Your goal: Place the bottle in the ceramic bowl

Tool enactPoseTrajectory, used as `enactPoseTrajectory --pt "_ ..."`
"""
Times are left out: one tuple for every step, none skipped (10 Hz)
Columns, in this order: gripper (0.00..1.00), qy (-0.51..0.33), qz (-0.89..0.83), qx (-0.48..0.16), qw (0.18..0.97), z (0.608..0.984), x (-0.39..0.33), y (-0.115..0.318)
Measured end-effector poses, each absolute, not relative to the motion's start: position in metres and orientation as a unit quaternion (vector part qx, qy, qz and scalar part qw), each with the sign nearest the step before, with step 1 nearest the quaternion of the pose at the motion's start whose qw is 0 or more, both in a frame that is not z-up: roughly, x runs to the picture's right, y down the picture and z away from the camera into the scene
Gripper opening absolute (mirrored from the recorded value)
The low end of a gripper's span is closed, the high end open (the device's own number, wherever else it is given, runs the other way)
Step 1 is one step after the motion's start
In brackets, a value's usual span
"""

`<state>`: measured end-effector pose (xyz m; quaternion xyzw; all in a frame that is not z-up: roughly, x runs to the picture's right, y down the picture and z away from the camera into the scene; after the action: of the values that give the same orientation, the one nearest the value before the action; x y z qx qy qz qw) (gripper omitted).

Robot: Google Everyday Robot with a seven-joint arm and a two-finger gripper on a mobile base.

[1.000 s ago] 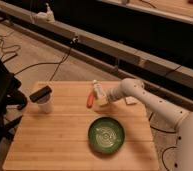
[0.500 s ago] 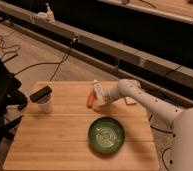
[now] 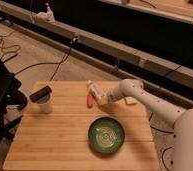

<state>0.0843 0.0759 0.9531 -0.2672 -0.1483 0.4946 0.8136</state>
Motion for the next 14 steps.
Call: enactPoseTrajectory --pt "0.00 -0.147 0.500 -0.262 0.812 0.953 0.091 0.073" --pt "0.00 -0.146 0.505 -0.257 0.811 0.952 0.097 0.071" --pt "0.00 -0.148 0.508 -0.252 0.810 0.950 0.101 0.067" --pt "0.00 -0.150 0.511 -0.248 0.810 0.948 0.103 0.063" --pt "0.00 -0.156 0.514 -0.241 0.808 0.944 0.106 0.056" --pt "0.00 -0.166 0.514 -0.236 0.808 0.938 0.106 0.049" --pt "0.00 -0.181 0.511 -0.230 0.808 0.928 0.107 0.041" --pt "0.00 -0.192 0.509 -0.226 0.808 0.920 0.107 0.035" --pt "0.00 -0.215 0.505 -0.222 0.806 0.907 0.107 0.026" --pt "0.00 -0.233 0.501 -0.222 0.804 0.895 0.107 0.020" --pt "0.00 -0.267 0.487 -0.227 0.800 0.876 0.104 0.015" --pt "0.00 -0.306 0.461 -0.237 0.799 0.852 0.101 0.014" --pt "0.00 -0.327 0.442 -0.246 0.798 0.840 0.100 0.017" --pt "0.00 -0.357 0.405 -0.265 0.799 0.820 0.102 0.028"
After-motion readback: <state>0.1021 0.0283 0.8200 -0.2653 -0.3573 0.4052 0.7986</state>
